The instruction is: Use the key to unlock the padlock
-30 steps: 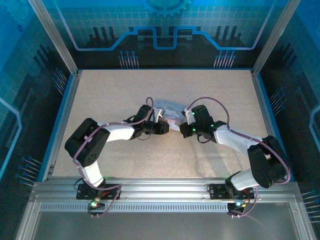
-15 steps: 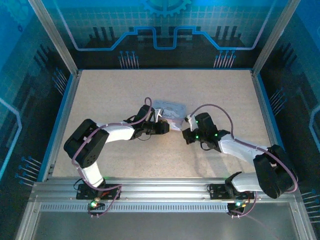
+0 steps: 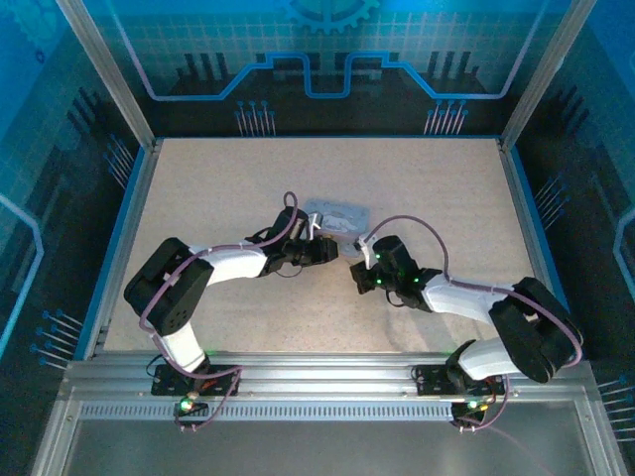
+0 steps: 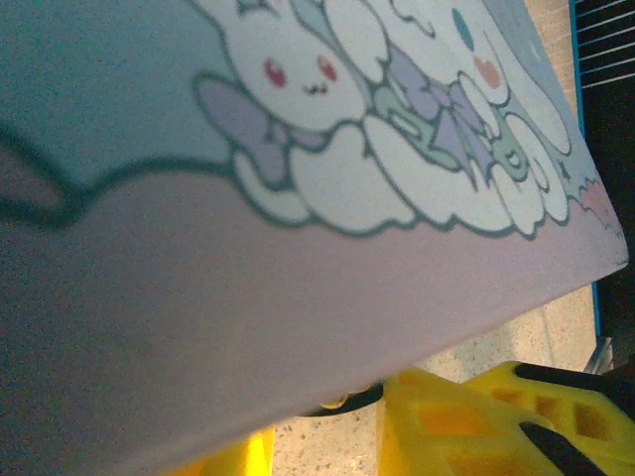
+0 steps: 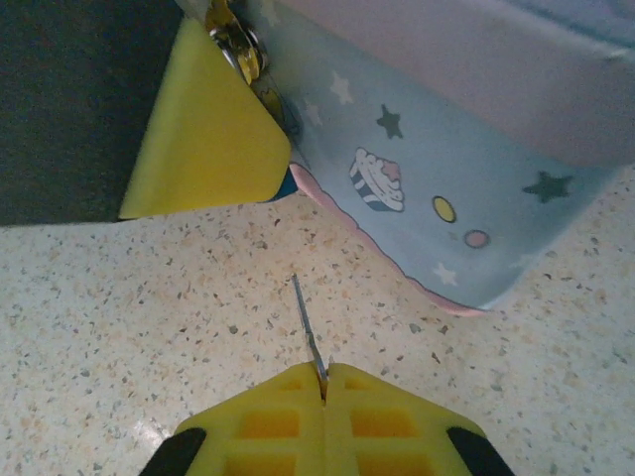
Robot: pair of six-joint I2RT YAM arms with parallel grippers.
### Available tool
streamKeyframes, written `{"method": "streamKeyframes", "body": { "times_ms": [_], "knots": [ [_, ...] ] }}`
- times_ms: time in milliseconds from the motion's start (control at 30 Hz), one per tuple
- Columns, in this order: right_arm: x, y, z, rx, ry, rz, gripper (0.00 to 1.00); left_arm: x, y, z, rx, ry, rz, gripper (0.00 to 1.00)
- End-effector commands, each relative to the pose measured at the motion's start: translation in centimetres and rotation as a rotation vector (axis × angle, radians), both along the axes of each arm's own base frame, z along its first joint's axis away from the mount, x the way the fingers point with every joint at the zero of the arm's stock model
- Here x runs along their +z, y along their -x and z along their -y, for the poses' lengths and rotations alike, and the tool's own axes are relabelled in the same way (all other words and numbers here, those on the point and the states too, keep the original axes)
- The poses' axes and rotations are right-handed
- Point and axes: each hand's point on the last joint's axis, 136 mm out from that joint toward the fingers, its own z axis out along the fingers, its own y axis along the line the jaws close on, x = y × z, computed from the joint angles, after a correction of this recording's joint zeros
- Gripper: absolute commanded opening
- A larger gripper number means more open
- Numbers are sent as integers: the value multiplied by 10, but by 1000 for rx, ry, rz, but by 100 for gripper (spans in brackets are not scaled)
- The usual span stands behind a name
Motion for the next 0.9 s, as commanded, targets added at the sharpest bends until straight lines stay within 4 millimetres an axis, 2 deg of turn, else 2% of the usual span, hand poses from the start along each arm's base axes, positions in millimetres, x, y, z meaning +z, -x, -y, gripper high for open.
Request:
{"method": "streamKeyframes", "body": {
  "times_ms": [0, 400, 867],
  "knots": [
    [1, -6, -9, -9, -33, 36, 0, 34, -8, 12, 15, 64, 48, 30],
    [-9, -11, -12, -45, -50, 38, 0, 39, -8, 12, 38, 75, 51, 29],
    [0, -18, -16, -72, -107, 51, 0, 40, -8, 14, 43, 100, 43, 29]
  ]
}}
